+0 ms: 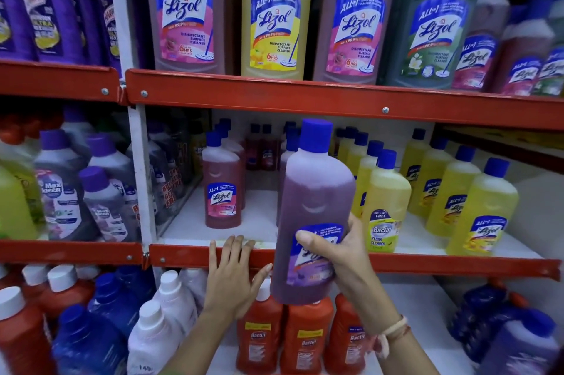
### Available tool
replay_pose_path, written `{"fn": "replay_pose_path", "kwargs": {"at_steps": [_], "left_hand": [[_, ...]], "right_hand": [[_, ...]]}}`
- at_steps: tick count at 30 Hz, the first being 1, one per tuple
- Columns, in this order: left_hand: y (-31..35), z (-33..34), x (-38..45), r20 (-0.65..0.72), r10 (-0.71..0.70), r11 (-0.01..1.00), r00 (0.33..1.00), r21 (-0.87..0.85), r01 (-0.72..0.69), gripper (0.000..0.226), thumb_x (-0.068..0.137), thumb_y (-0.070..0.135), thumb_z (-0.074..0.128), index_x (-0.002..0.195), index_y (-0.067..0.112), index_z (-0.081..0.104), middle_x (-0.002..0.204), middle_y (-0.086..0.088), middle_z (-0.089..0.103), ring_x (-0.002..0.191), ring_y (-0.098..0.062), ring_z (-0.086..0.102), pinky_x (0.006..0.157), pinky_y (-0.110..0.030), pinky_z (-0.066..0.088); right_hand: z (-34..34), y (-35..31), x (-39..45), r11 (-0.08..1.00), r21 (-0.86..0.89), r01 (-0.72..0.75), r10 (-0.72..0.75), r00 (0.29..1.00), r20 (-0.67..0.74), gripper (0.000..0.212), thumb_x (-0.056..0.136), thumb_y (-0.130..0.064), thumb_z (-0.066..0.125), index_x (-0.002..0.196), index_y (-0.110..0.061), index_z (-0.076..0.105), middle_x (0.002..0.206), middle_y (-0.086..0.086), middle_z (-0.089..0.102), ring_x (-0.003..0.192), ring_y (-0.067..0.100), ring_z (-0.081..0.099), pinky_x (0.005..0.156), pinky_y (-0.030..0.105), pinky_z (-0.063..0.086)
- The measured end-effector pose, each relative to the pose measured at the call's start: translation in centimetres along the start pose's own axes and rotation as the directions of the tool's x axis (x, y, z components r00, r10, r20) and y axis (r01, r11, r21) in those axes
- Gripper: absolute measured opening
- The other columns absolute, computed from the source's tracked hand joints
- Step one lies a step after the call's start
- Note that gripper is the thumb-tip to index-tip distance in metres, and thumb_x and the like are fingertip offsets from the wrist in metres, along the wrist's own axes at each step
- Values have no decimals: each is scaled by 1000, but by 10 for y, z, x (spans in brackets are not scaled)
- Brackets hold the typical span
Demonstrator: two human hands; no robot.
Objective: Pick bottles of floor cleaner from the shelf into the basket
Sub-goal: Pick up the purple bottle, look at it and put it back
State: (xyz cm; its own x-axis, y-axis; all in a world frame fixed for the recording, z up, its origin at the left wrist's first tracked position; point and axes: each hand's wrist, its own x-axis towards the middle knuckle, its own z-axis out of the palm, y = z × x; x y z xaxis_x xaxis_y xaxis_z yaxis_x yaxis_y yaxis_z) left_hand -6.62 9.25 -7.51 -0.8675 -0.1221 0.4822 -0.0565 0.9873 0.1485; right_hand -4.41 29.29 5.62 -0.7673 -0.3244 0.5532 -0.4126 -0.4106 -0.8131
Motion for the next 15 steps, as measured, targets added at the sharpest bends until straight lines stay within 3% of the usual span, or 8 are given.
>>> {"fn": "replay_pose_path", "kwargs": {"at_steps": [3, 6, 8, 10, 13, 15], "left_hand": [[-2, 4, 1, 15, 6, 1000, 1000, 5, -6, 75, 89, 67, 16, 126, 11, 51, 129, -14, 59, 126, -32, 48, 110, -52, 8], [0, 2, 1, -18, 3, 1000, 1000, -20, -4, 80, 91, 64, 5, 123, 9, 54, 125, -16, 61, 122, -35, 51, 109, -54, 12], [1, -1, 0, -43, 4, 999, 999, -40, -5, 79, 92, 62, 3, 121, 9, 55, 123, -16, 63, 120, -35, 53, 107, -55, 15], [2, -2, 0, -51, 3, 999, 999, -46, -6, 79, 92, 62, 3, 119, 10, 55, 122, -15, 63, 120, -35, 53, 107, -55, 16], [0, -1, 0, -36, 4, 999, 999, -43, -5, 77, 92, 63, 6, 118, 11, 56, 123, -14, 63, 120, -34, 53, 109, -51, 11], [0, 0, 0, -17, -3, 999, 1000, -36, 3, 76, 92, 64, 9, 118, 11, 56, 123, -13, 63, 121, -34, 53, 110, -48, 5]], "right_hand": [[-2, 6, 5, 979, 139, -150, 132, 982, 132, 82, 30, -42, 96, 98, -13, 61, 82, 8, 76, 74, 28, 73, 67, 39, 60], [-1, 8, 10, 944, 235, -233, 158, 942, 297, 95, 37, -41, 95, 107, 5, 50, 81, 10, 75, 69, 26, 72, 64, 35, 60], [-1, 11, 13, 903, 299, -307, 162, 891, 425, 88, 48, -38, 91, 108, 8, 46, 79, 11, 76, 68, 26, 73, 61, 32, 60], [-3, 14, 16, 871, 327, -367, 162, 843, 513, 74, 54, -37, 89, 104, 6, 54, 80, 11, 76, 68, 26, 73, 61, 31, 60], [-8, 20, 23, 860, 322, -396, 180, 826, 535, 67, 52, -37, 91, 100, 1, 61, 82, 11, 75, 68, 26, 72, 60, 32, 60], [-13, 22, 27, 875, 295, -384, 210, 849, 485, 79, 48, -37, 92, 103, 5, 56, 80, 13, 75, 68, 27, 72, 60, 32, 60]]}}
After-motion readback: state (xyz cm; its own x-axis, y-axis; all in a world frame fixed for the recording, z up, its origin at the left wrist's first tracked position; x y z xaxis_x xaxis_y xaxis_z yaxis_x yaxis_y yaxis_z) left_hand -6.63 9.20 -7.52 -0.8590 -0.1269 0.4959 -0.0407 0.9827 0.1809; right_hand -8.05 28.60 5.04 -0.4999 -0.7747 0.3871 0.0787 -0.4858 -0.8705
